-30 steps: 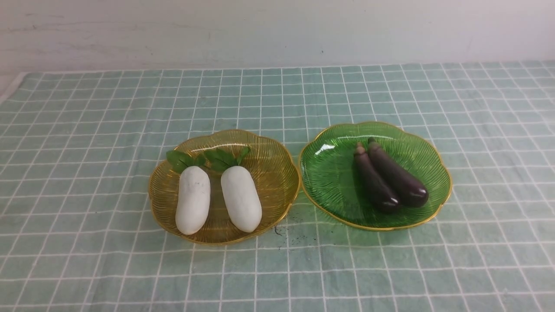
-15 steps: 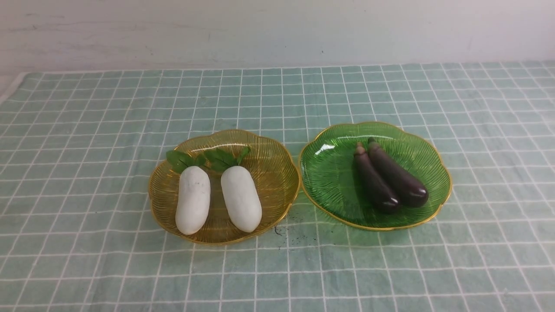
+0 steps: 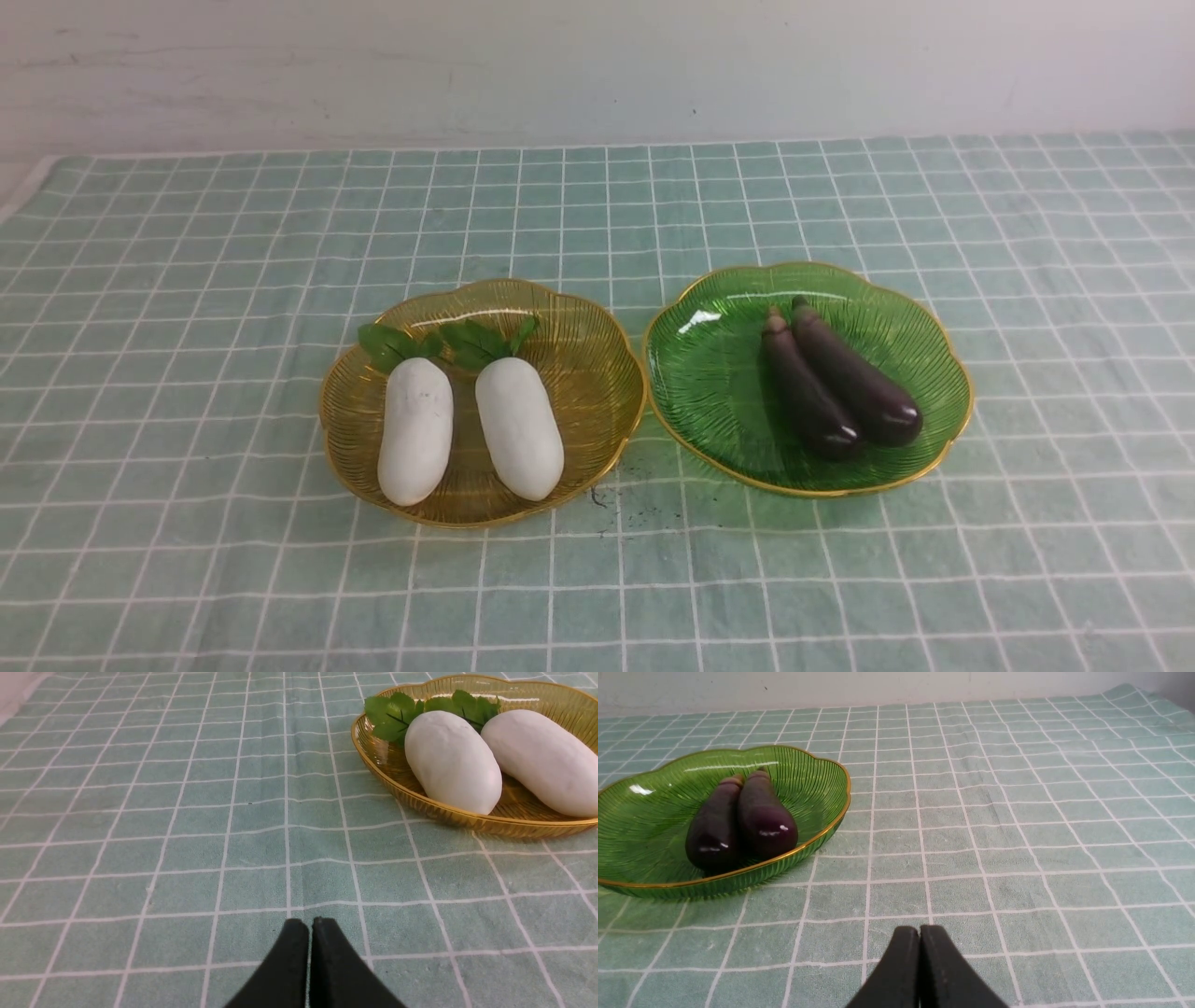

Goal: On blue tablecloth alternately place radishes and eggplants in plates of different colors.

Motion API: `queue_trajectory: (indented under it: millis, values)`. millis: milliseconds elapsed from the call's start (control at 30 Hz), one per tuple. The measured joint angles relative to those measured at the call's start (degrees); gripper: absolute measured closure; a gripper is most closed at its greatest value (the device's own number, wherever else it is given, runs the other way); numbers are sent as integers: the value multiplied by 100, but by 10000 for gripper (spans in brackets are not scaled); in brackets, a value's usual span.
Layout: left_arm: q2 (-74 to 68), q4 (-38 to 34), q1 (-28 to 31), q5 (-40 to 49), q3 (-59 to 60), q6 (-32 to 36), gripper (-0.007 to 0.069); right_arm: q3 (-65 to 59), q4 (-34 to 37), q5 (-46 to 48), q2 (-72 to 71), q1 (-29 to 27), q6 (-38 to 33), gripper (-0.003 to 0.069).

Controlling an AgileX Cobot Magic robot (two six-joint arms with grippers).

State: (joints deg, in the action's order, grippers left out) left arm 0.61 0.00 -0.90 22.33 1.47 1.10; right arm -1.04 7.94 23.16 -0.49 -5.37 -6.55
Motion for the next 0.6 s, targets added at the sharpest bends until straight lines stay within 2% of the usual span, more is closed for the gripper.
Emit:
queue_trajectory:
  millis: [600]
  values:
    - [0,0,-148,0,0,5,632,0,0,0,0,0,0,674]
